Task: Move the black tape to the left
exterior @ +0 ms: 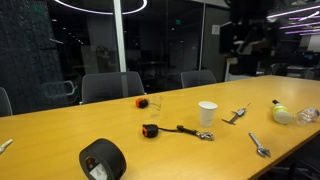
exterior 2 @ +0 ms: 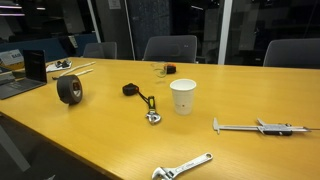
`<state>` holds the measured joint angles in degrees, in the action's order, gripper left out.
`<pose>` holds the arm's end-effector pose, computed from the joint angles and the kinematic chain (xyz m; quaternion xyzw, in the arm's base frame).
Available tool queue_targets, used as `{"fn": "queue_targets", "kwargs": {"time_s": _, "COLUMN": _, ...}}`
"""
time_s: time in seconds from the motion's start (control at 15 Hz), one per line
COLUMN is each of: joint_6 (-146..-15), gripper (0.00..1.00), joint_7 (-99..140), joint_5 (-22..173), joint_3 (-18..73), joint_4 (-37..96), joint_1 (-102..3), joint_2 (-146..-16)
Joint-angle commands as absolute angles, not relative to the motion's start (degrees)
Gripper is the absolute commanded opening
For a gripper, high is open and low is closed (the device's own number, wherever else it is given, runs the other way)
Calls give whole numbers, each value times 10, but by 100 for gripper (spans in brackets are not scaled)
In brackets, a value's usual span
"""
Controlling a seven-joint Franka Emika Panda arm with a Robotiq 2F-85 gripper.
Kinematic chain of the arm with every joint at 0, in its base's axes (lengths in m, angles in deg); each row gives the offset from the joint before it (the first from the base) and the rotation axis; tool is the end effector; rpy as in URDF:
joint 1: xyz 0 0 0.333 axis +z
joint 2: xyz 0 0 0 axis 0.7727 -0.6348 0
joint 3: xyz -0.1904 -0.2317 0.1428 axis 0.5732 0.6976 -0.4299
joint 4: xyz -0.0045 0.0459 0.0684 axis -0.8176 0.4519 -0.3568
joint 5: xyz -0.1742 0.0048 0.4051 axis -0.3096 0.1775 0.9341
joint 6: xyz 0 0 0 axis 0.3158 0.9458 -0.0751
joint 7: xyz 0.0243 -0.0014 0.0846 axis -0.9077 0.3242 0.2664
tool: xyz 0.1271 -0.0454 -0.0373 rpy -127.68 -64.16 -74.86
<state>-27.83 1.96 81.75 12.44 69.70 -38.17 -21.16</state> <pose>0.3011 0.1524 0.5633 0.9965 -0.0298 -0.0497 0.0610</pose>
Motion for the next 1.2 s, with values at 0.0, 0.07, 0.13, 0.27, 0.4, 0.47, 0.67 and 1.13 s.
{"fn": "queue_targets", "kwargs": {"time_s": 0.0, "joint_6": -243, "gripper": 100, "joint_7": -18, "joint_5": 831, "joint_3": 155, "joint_4": 794, "joint_1": -392, "joint_2": -67}}
{"fn": "queue_targets", "kwargs": {"time_s": 0.07, "joint_6": -234, "gripper": 100, "joint_7": -5, "joint_5": 842, "joint_3": 140, "joint_4": 805, "joint_1": -434, "joint_2": -40}}
{"fn": "queue_targets", "kwargs": {"time_s": 0.13, "joint_6": -239, "gripper": 100, "joint_7": 21, "joint_5": 836, "joint_3": 127, "joint_4": 763, "joint_1": -429, "joint_2": -110}}
{"fn": "queue_targets", "kwargs": {"time_s": 0.27, "joint_6": -233, "gripper": 100, "joint_7": 21, "joint_5": 840, "joint_3": 130, "joint_4": 792, "joint_1": -450, "joint_2": -60}}
{"fn": "queue_targets", "kwargs": {"time_s": 0.4, "joint_6": -233, "gripper": 100, "joint_7": 21, "joint_5": 841, "joint_3": 129, "joint_4": 804, "joint_1": -459, "joint_2": -40}}
{"fn": "queue_targets", "kwargs": {"time_s": 0.47, "joint_6": -233, "gripper": 100, "joint_7": 20, "joint_5": 842, "joint_3": 127, "joint_4": 805, "joint_1": -460, "joint_2": -38}}
{"fn": "queue_targets", "kwargs": {"time_s": 0.67, "joint_6": -233, "gripper": 100, "joint_7": 20, "joint_5": 842, "joint_3": 125, "joint_4": 807, "joint_1": -460, "joint_2": -39}}
{"fn": "queue_targets", "kwargs": {"time_s": 1.13, "joint_6": -233, "gripper": 100, "joint_7": 20, "joint_5": 843, "joint_3": 125, "joint_4": 807, "joint_1": -460, "joint_2": -39}}
